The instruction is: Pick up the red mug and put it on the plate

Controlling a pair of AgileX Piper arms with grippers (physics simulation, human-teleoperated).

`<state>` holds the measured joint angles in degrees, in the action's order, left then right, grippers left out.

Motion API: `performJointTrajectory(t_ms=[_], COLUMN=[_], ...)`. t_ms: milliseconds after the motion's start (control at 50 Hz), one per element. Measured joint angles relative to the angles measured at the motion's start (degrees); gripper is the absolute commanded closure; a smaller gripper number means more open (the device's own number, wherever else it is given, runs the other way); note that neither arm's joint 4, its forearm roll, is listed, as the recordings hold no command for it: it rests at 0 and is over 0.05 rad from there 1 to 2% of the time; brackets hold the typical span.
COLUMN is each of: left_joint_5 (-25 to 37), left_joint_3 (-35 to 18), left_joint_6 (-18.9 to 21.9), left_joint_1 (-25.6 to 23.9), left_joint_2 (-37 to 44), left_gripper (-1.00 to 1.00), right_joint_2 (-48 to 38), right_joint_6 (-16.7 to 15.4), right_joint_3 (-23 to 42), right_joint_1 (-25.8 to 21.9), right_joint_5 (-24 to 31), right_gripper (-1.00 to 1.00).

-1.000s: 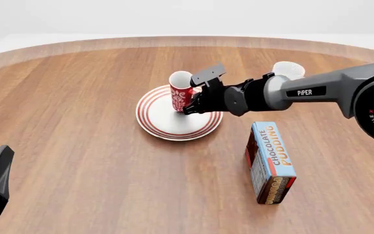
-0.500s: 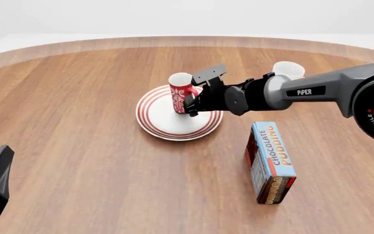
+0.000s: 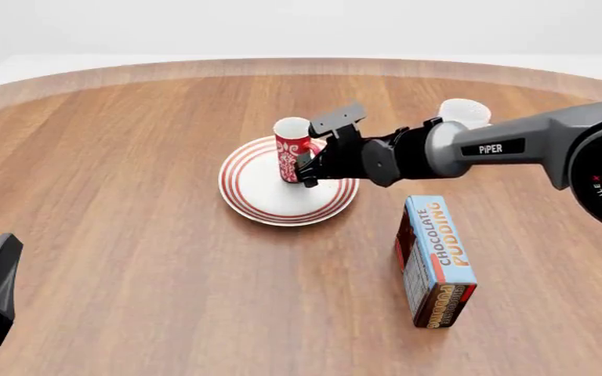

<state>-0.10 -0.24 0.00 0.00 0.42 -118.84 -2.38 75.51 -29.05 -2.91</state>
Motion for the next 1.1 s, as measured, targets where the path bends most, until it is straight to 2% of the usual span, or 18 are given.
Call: performJointTrajectory(t_ms=[340,1100], left_joint_5=[0.0,0.0], left_joint_3=[0.0,0.0], left_joint_6=[0.0,0.0], left_joint_1=[0.0,0.0], left_joint_2=[0.0,0.0], left_gripper=[-1.0,-1.0], right_joint_2=[5.2,24.6], right_joint_6=[2.1,1.4], right_joint_3=[-3.6,-15.6], right_joint_1=[-2.0,-0.1], right_joint_5=[-0.1,1.8], right_gripper=[-1.0,-1.0])
